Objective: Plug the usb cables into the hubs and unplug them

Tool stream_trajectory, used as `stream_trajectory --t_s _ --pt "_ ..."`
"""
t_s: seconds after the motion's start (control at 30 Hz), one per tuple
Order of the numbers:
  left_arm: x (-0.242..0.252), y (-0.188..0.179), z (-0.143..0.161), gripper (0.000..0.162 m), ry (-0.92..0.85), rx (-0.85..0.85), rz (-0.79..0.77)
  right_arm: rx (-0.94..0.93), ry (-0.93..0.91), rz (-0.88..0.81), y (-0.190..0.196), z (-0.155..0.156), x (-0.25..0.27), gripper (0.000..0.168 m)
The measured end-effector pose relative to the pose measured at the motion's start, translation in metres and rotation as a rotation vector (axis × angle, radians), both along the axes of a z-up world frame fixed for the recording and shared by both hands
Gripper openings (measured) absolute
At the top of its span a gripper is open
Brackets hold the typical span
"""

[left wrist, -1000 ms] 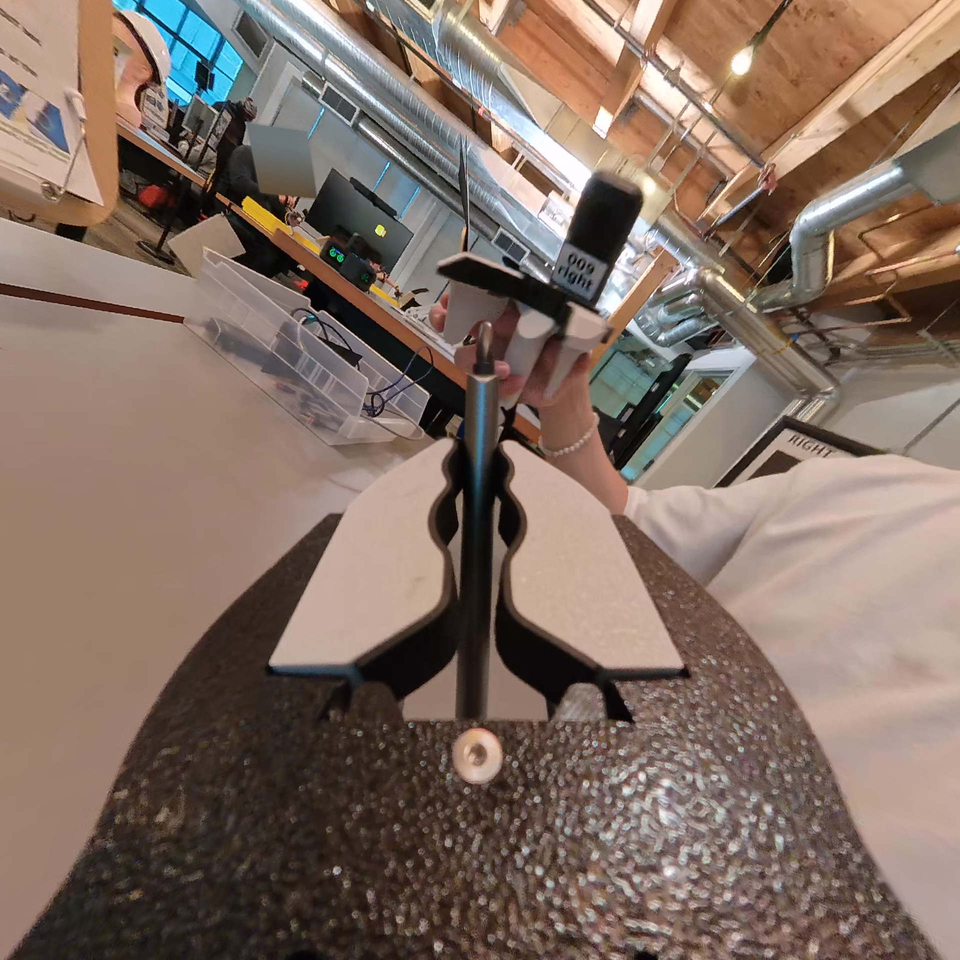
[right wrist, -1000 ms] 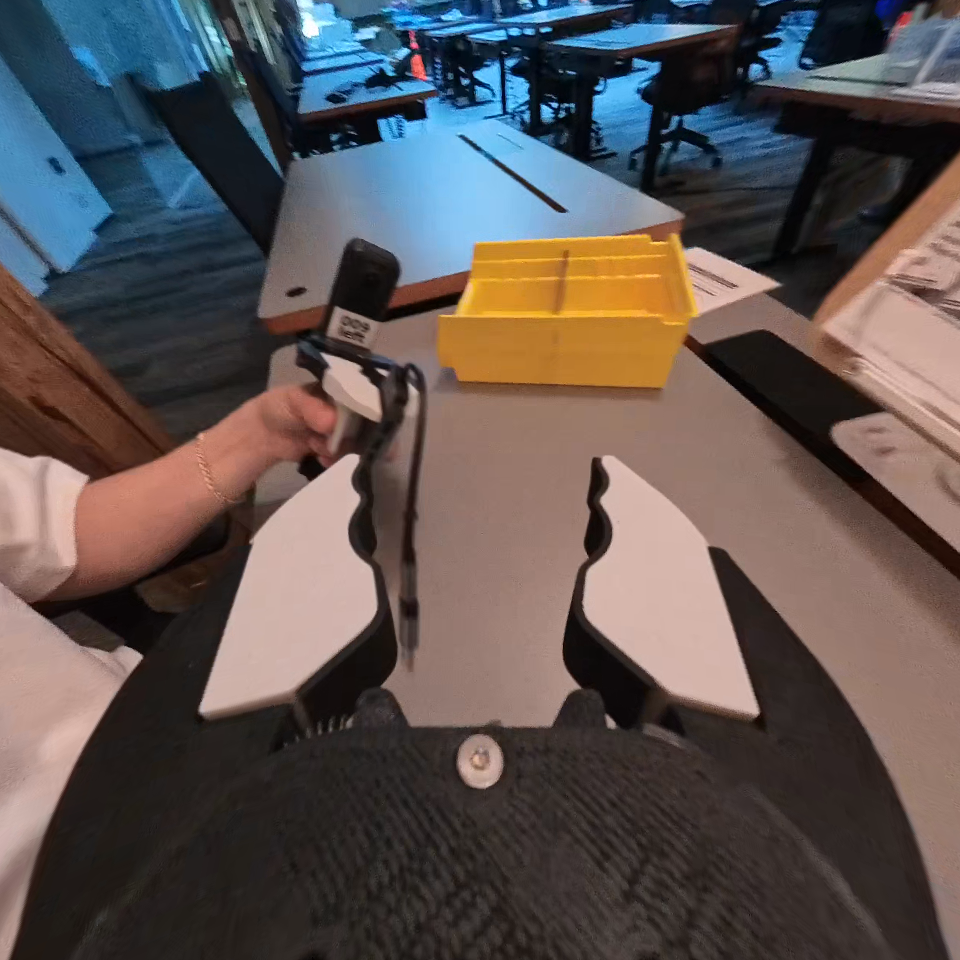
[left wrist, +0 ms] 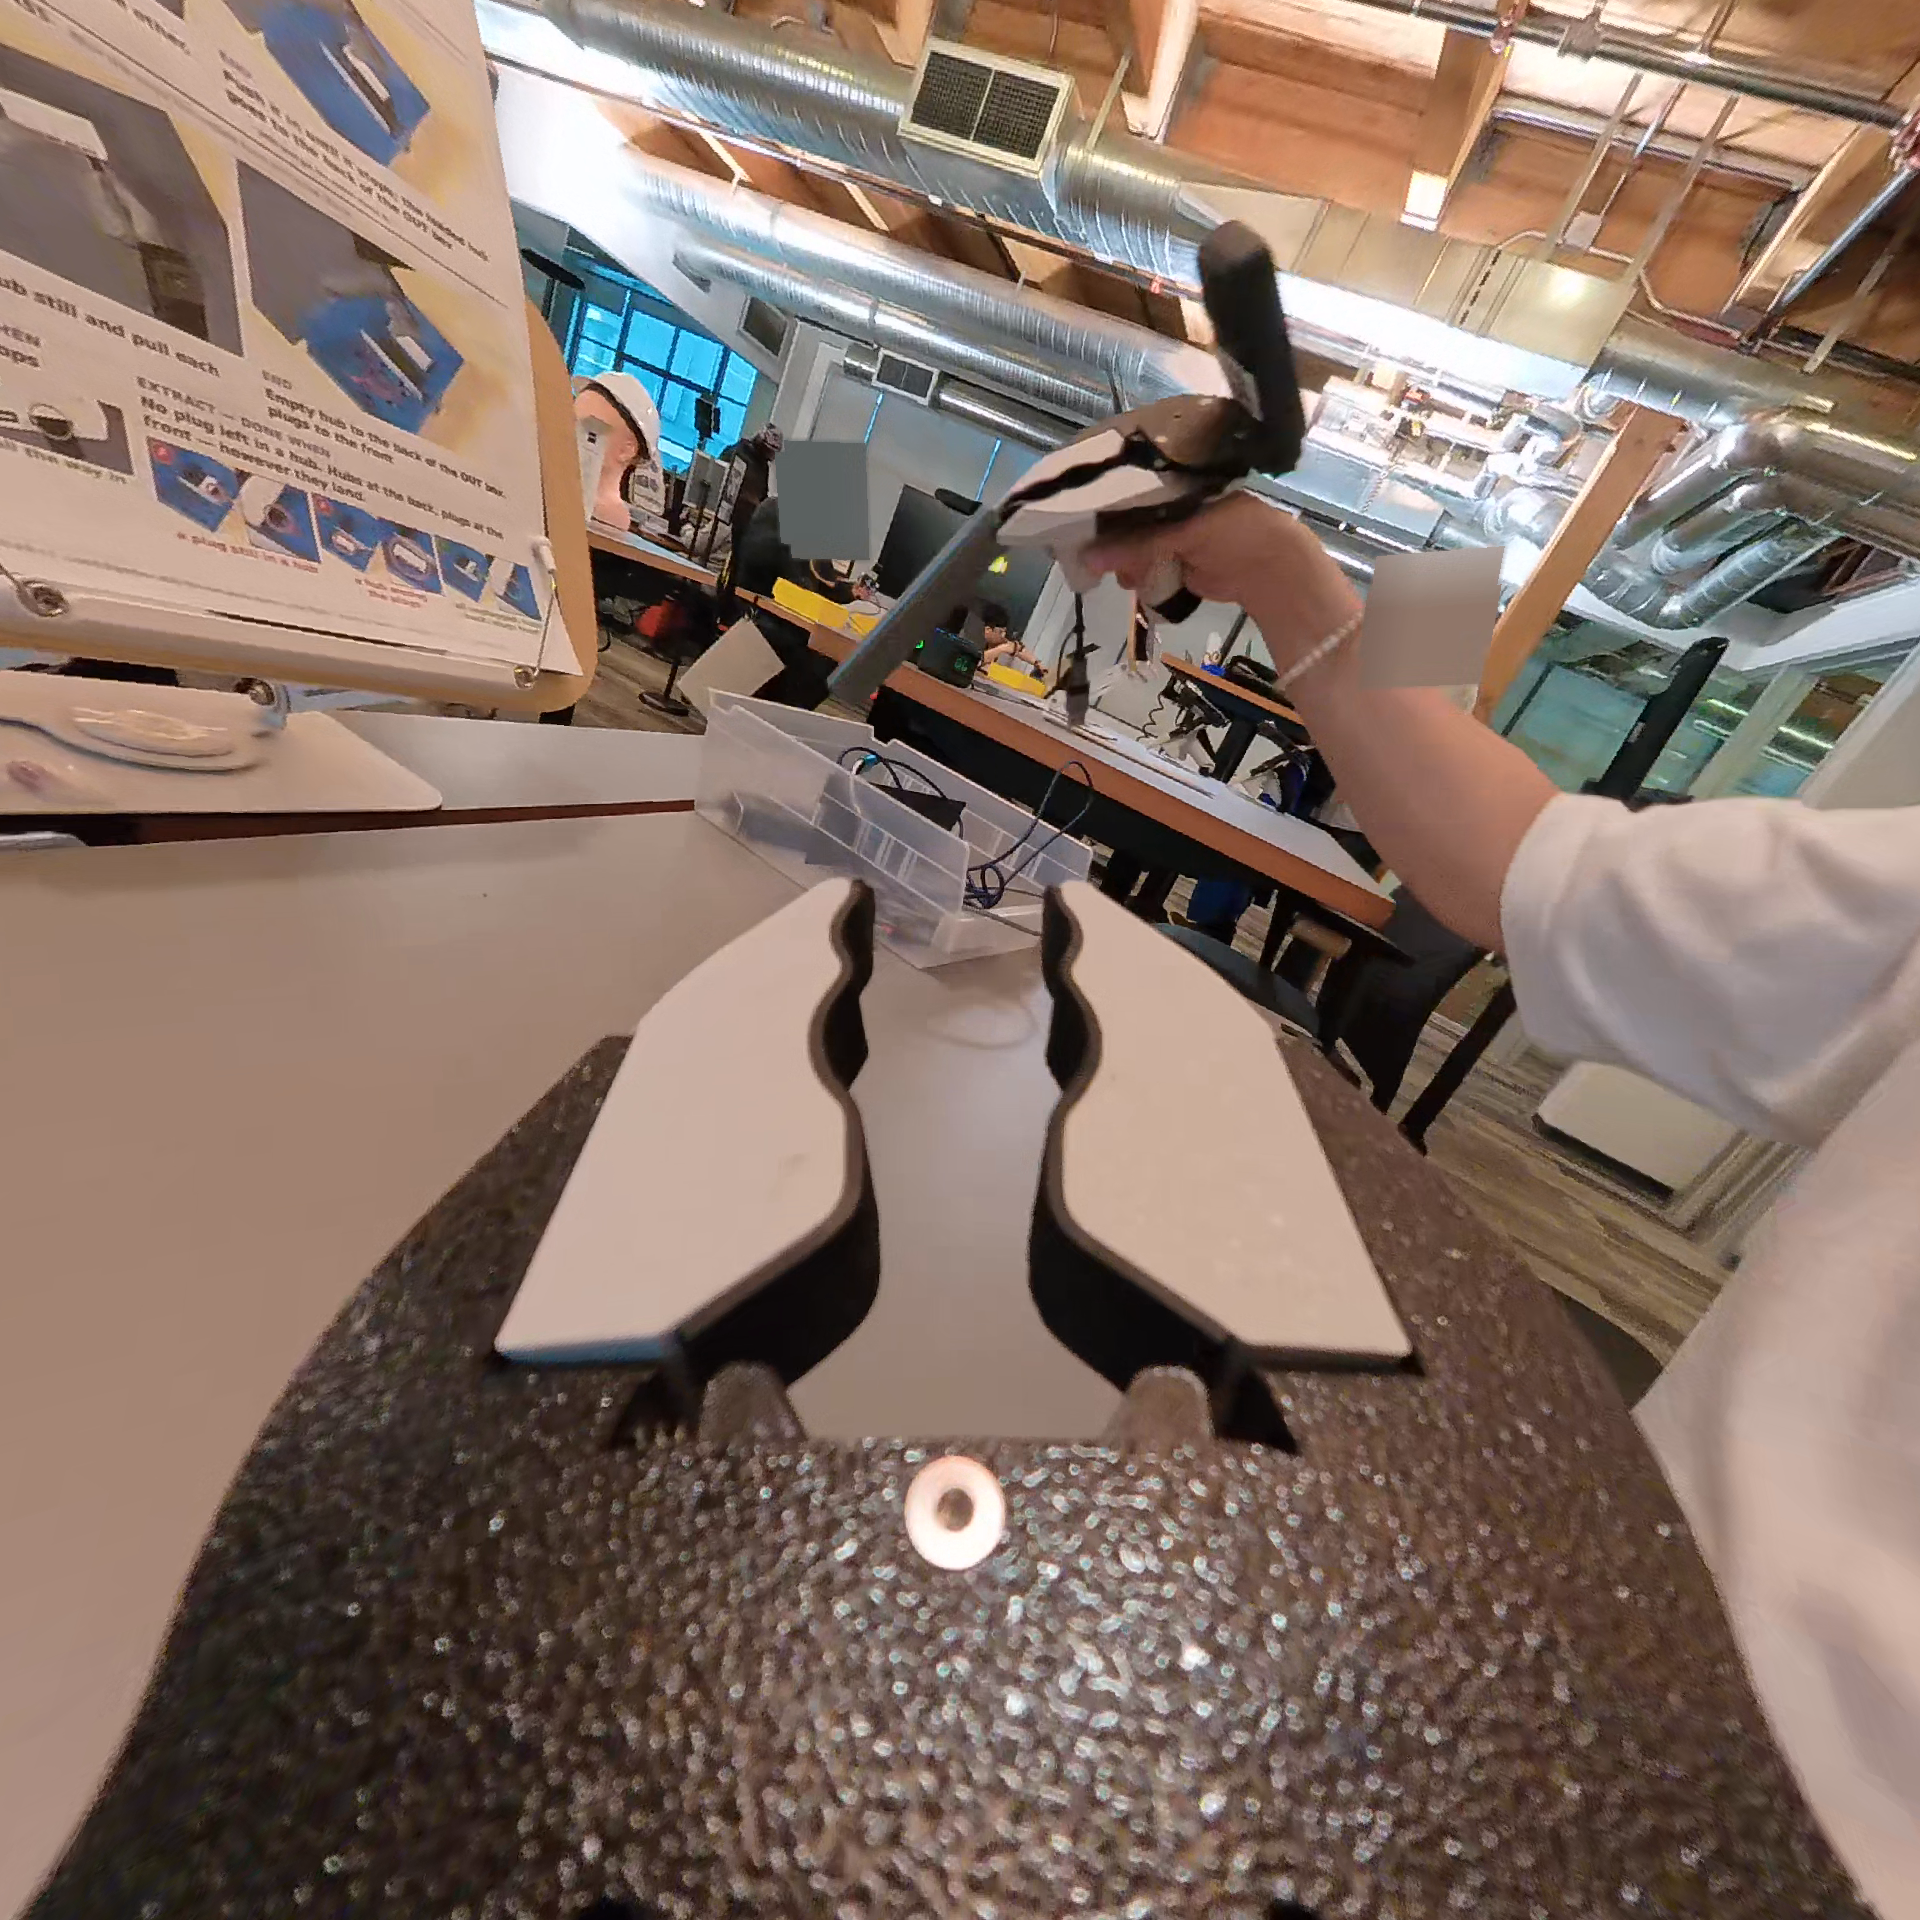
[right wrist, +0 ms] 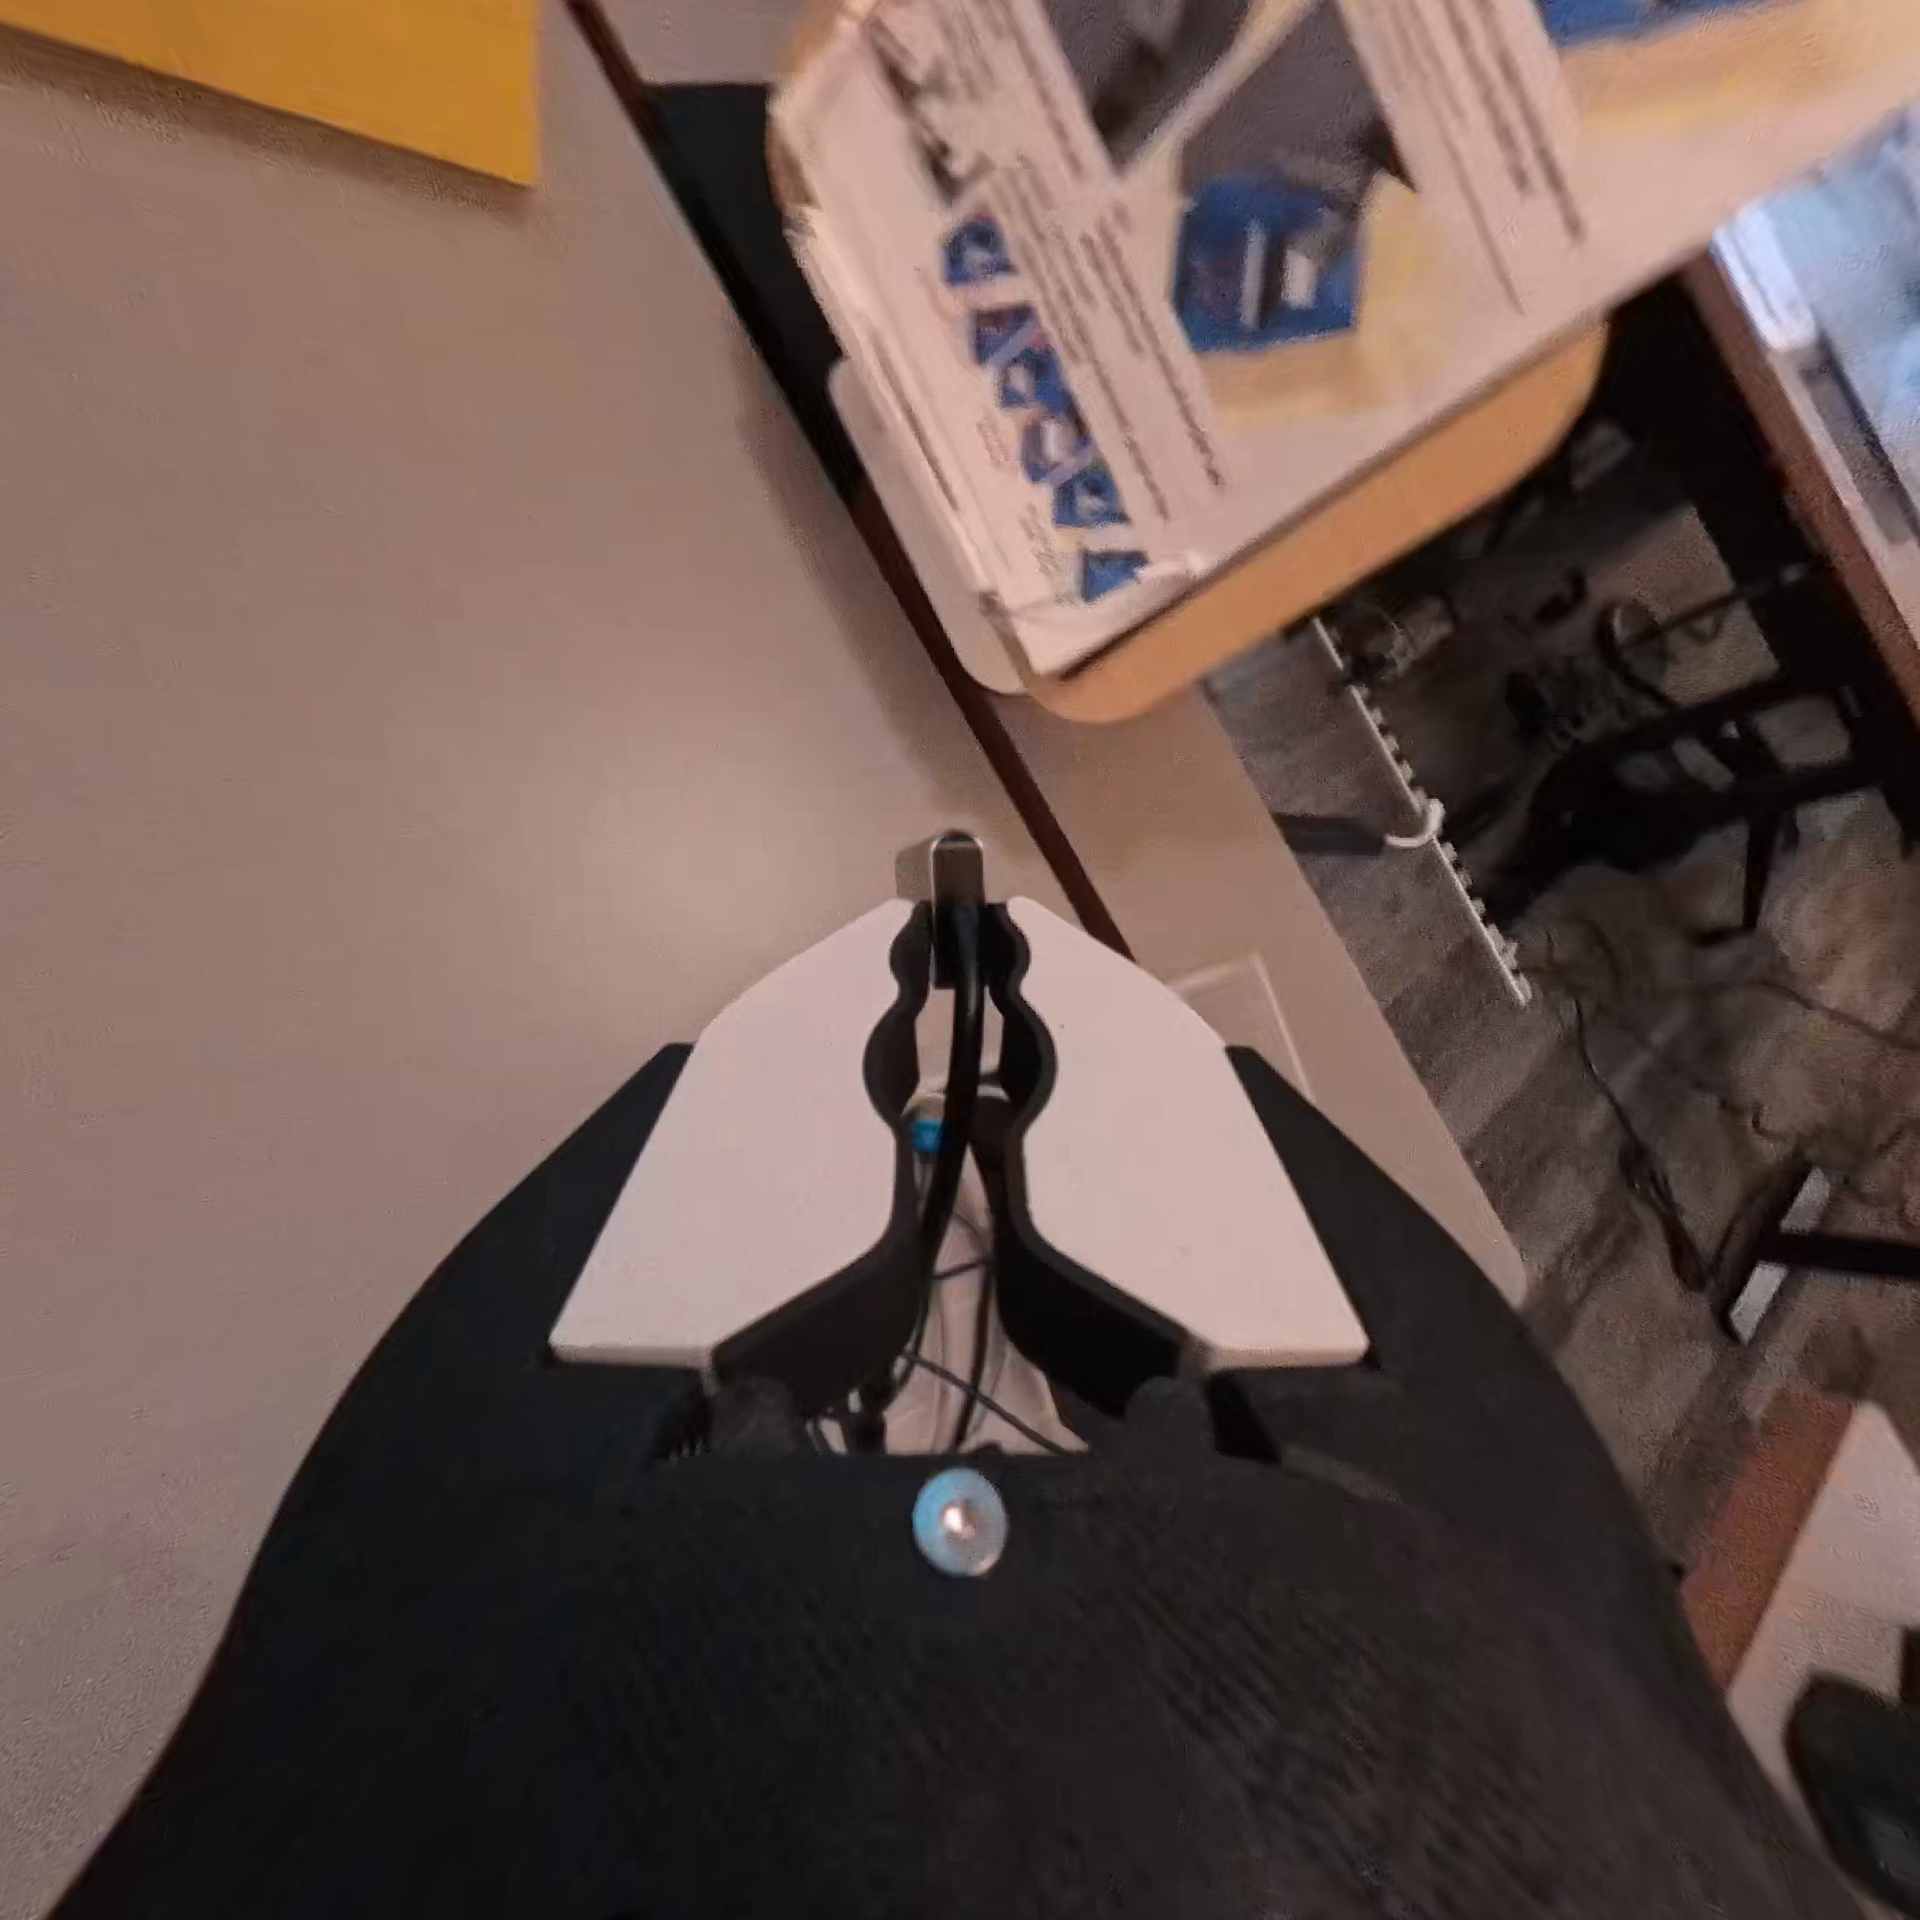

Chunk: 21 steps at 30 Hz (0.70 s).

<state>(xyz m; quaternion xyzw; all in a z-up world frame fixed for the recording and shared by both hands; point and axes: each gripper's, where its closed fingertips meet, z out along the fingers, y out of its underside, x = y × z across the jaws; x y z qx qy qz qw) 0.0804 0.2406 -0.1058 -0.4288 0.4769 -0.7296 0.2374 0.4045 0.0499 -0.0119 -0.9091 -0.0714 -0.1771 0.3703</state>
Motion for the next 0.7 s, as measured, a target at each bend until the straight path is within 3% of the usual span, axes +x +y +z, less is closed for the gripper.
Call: stream_trajectory --t_s 0.13,0.3,0.47,0.7 --pt "0.002 -0.005 -0.001 0.024 -0.013 -0.052 -0.042 0.081 0.115 -0.246 -0.04 0.0 0.091 0.011" --pt "0.007 -0.015 -0.003 0.02 -0.006 -0.082 -0.081 0.102 0.374 -0.376 -0.06 -0.052 0.149 0.011" --pt "0.013 -0.029 -0.007 0.02 0.022 -0.032 -0.1 -0.067 0.351 -0.318 -0.066 -0.08 0.175 0.011" --pt "0.019 -0.034 -0.018 0.018 0.06 -0.019 -0.111 -0.124 0.184 -0.071 -0.042 -0.054 0.195 0.011"
